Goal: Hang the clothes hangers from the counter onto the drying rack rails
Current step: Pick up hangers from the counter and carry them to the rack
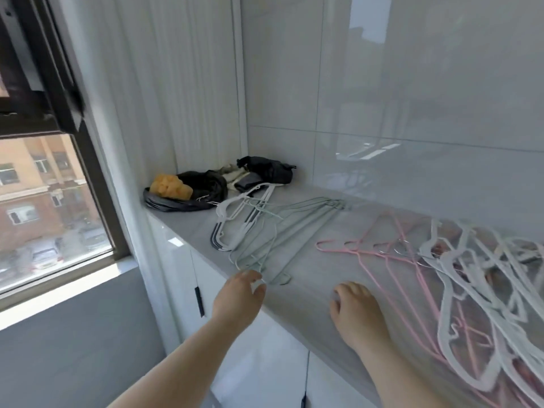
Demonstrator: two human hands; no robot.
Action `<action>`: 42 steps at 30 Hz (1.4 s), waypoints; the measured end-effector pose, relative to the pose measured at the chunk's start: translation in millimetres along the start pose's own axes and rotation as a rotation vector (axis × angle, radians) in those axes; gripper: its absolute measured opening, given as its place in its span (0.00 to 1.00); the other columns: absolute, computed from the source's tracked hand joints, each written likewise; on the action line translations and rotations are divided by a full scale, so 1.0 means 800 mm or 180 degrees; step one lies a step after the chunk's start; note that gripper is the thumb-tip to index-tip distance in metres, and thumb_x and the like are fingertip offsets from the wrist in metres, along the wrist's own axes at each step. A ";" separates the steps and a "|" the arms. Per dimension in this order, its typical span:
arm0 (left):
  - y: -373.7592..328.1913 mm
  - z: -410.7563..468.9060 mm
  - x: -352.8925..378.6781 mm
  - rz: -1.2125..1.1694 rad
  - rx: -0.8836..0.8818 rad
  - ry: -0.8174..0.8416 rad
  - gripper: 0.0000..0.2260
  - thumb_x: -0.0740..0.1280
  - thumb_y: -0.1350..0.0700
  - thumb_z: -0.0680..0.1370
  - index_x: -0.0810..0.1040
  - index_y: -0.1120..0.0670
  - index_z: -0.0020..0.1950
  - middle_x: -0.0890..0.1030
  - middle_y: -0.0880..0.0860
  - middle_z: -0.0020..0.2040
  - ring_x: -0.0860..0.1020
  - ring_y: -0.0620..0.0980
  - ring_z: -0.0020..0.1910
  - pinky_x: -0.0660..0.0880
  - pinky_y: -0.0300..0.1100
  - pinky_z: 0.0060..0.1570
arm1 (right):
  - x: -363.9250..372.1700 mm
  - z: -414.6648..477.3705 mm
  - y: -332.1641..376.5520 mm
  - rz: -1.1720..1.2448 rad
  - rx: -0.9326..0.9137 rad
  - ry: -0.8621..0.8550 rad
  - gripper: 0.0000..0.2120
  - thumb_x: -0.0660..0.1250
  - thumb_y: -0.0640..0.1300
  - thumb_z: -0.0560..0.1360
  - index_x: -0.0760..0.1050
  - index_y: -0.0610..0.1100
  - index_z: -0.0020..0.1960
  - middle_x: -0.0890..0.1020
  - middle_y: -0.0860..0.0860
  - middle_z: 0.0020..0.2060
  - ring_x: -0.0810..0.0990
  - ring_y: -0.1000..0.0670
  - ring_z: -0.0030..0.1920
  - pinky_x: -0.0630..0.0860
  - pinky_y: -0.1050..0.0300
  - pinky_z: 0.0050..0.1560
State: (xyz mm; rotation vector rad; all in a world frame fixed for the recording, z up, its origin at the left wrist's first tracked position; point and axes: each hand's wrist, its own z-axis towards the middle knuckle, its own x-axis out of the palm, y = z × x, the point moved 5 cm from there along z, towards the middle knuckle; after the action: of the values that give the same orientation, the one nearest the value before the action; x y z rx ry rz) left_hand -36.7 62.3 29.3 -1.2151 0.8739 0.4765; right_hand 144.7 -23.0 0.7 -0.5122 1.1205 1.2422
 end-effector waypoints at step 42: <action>0.029 -0.112 -0.163 -0.1587 0.0399 -0.1109 0.13 0.55 0.65 0.79 0.71 0.49 0.41 0.80 0.46 0.25 0.74 0.42 0.20 0.70 0.29 0.25 | -0.089 0.016 0.064 0.1190 -0.0569 -0.1889 0.21 0.55 0.42 0.67 0.64 0.36 0.59 0.76 0.29 0.53 0.67 0.42 0.56 0.63 0.51 0.56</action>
State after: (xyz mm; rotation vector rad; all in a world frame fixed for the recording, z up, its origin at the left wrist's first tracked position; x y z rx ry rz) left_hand -160.2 1.6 110.4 -1.1402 0.2811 0.2130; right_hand 108.2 -30.7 80.8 -0.0415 0.6130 1.6881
